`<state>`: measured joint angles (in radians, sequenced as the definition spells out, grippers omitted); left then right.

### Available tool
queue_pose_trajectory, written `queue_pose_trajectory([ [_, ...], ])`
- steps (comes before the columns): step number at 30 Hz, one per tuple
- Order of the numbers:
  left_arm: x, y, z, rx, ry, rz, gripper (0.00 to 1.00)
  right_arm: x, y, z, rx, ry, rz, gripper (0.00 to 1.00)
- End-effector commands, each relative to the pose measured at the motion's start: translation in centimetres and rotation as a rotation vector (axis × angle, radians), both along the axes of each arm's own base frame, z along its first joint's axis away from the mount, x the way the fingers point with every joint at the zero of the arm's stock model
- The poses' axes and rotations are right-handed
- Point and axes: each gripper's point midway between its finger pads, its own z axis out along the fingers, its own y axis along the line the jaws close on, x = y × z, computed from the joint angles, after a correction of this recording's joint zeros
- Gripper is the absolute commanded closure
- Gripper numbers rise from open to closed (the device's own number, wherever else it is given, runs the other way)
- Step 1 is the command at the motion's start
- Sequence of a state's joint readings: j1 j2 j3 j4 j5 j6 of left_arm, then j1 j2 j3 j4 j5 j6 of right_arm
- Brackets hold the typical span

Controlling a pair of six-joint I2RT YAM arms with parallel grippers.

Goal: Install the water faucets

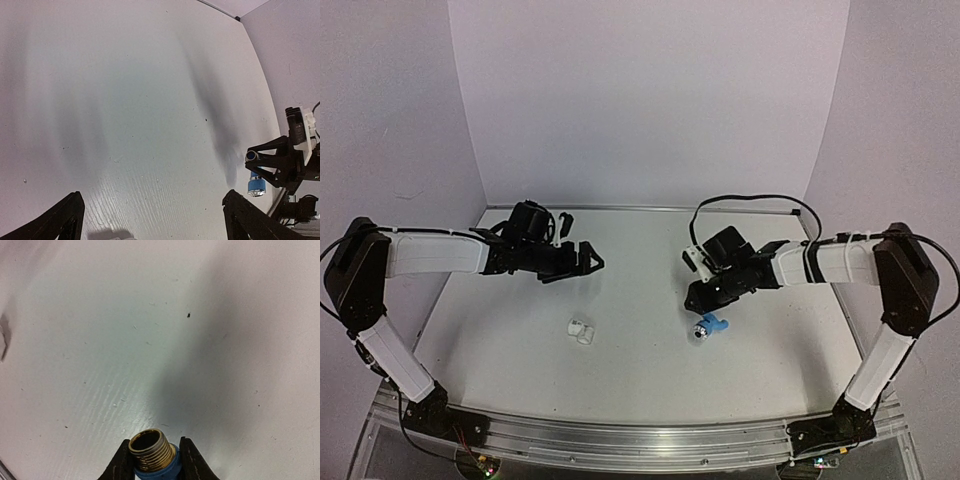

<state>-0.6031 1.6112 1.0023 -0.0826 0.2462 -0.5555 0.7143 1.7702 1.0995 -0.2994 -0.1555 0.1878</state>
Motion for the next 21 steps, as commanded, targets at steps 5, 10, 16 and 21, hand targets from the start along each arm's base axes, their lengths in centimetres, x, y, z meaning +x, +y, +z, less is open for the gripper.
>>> queue_pose_trajectory([
  [5,-0.9,-2.6,5.5,-0.195,-0.039,-0.088,0.00,0.1,3.6,10.5,0.457,-0.233,0.018,1.00],
  [10,-2.3,-4.0,8.4,-0.337,-0.059,-0.173,0.00,-0.9,4.2,16.1,0.676,-0.348,0.056,1.00],
  [16,-5.8,-6.2,13.1,-0.598,-0.103,-0.370,0.00,-2.1,4.5,21.5,0.921,-0.465,0.106,1.00],
  [21,-9.7,-9.4,14.9,-0.662,-0.124,-0.536,0.00,-2.6,4.5,24.6,1.103,-0.515,0.120,1.00],
])
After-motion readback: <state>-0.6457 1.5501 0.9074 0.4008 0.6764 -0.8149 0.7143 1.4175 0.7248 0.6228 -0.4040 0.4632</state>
